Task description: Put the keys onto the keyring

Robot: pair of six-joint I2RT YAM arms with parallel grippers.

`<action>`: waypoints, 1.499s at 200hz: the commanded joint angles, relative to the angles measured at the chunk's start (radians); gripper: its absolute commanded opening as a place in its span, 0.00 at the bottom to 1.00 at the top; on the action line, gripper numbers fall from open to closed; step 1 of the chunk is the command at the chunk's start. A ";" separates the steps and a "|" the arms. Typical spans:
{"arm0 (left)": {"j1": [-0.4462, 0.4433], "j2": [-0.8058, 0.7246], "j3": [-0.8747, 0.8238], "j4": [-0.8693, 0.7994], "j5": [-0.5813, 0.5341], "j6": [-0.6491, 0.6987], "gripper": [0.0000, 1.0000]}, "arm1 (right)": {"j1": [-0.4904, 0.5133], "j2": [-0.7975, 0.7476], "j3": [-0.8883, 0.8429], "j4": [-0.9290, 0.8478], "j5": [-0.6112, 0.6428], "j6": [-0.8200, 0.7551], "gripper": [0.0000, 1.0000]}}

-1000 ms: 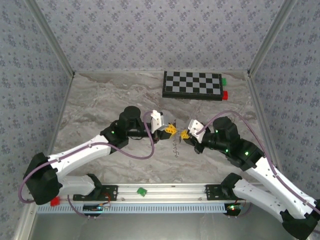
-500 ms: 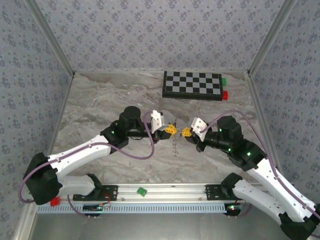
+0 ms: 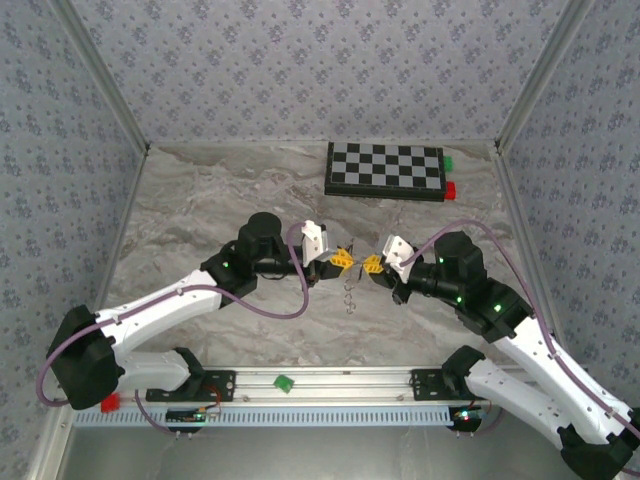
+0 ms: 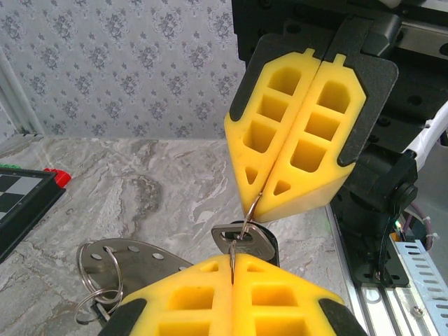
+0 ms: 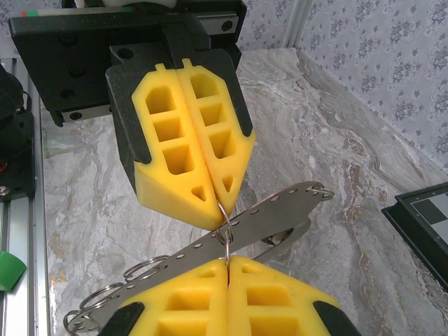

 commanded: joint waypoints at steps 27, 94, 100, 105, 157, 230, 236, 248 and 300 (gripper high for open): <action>-0.013 -0.021 0.008 0.026 0.014 0.014 0.00 | -0.001 0.000 -0.013 0.033 0.025 -0.005 0.00; -0.014 -0.021 0.007 0.025 0.012 0.014 0.00 | 0.002 0.014 -0.007 0.024 0.023 -0.012 0.00; -0.013 -0.021 0.007 0.025 0.008 0.014 0.00 | 0.002 0.013 -0.007 0.022 0.019 -0.017 0.00; -0.013 -0.021 0.007 0.025 0.007 0.016 0.00 | 0.002 0.011 -0.008 0.024 0.019 -0.018 0.00; -0.013 -0.025 0.002 0.037 -0.028 0.011 0.00 | 0.002 -0.003 -0.018 0.014 0.011 -0.019 0.00; -0.013 -0.022 0.004 0.035 -0.008 0.010 0.00 | 0.004 0.006 -0.019 0.027 0.014 -0.019 0.00; -0.013 -0.022 0.004 0.034 -0.006 0.009 0.00 | 0.004 0.006 -0.019 0.029 0.014 -0.019 0.00; -0.013 -0.020 0.005 0.033 0.000 0.010 0.00 | 0.006 0.008 -0.018 0.031 0.015 -0.019 0.00; -0.013 -0.013 0.010 0.028 -0.001 0.011 0.00 | 0.013 0.011 -0.022 0.043 0.006 -0.025 0.00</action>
